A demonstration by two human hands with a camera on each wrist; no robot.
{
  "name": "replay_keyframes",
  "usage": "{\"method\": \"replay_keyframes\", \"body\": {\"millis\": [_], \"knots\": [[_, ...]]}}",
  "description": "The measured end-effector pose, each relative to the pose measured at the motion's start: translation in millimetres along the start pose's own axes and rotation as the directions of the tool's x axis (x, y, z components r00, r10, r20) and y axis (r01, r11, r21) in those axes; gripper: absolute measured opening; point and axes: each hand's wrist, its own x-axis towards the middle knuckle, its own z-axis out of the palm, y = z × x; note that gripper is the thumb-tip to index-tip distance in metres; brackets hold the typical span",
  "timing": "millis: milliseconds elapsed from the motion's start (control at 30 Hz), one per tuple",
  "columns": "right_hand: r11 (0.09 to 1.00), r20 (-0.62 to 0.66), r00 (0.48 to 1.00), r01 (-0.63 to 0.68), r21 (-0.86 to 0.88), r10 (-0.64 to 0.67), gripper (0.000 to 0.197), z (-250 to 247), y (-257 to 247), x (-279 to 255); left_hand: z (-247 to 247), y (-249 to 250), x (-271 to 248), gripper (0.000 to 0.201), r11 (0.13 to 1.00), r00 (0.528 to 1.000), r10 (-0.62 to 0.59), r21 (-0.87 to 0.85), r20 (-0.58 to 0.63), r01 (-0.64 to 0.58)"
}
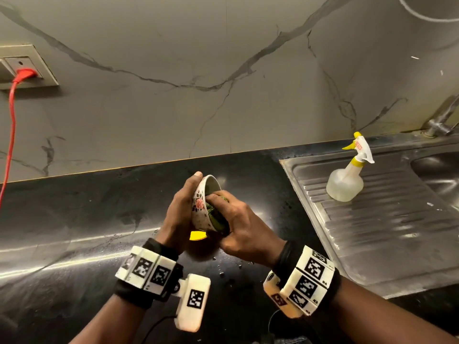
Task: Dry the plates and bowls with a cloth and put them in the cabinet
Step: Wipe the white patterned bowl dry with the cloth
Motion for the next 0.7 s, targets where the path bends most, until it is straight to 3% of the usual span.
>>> {"method": "replay_keyframes", "body": {"millis": [100, 200, 267, 333, 400, 433, 500, 567, 633, 700], "knots": [[0.991, -0.003, 0.996, -0.093, 0.093, 0.094, 0.047, -1.8, -10.4, 2.4, 8.7, -6.4, -0.2, 0.049, 0.988, 0.989, 0.141, -0.06, -0.037, -0.143], [0.922, 0.103, 0.97, -0.243, 0.302, 0.222, 0.059, -10.1, -13.4, 4.9, 7.2, -14.6, 0.5, 0.049, 0.961, 0.96, 0.278, 0.014, -0.04, -0.278], [0.805, 0.179, 0.956, -0.293, 0.515, 0.233, 0.064, -12.5, -15.9, 4.4, 1.1, -20.0, 2.0, 0.047, 0.855, 0.868, 0.497, 0.173, -0.005, -0.489], [0.686, 0.202, 0.954, -0.299, 0.663, 0.22, 0.061, -12.6, -19.3, 3.9, -5.2, -24.8, 2.8, 0.043, 0.678, 0.721, 0.688, 0.285, 0.076, -0.677], [0.683, 0.167, 0.961, -0.273, 0.677, 0.219, 0.057, -13.7, -20.1, 5.6, -7.5, -23.8, 1.4, 0.045, 0.566, 0.64, 0.755, 0.353, 0.14, -0.745], [0.728, 0.133, 0.967, -0.25, 0.639, 0.216, 0.057, -15.8, -19.8, 6.4, -9.1, -22.7, 2.4, 0.046, 0.553, 0.642, 0.751, 0.383, 0.156, -0.74], [0.833, 0.064, 0.974, -0.218, 0.509, 0.216, 0.058, -18.8, -17.6, 7.8, -10.9, -17.1, 3.3, 0.041, 0.603, 0.711, 0.684, 0.421, 0.165, -0.677], [0.911, 0.01, 0.98, -0.187, 0.368, 0.197, 0.057, -18.1, -17.4, 6.2, -4.8, -6.5, 0.6, 0.043, 0.762, 0.84, 0.535, 0.378, 0.092, -0.526], [0.944, -0.006, 0.988, -0.147, 0.297, 0.155, 0.057, -12.7, -18.7, 2.9, 2.0, 3.8, -0.7, 0.049, 0.93, 0.95, 0.313, 0.201, 0.001, -0.307], [0.947, -0.006, 0.99, -0.13, 0.293, 0.137, 0.06, -6.6, -19.8, 0.2, 8.0, 11.9, -2.7, 0.042, 0.986, 0.988, 0.154, 0.064, -0.013, -0.153]]}}
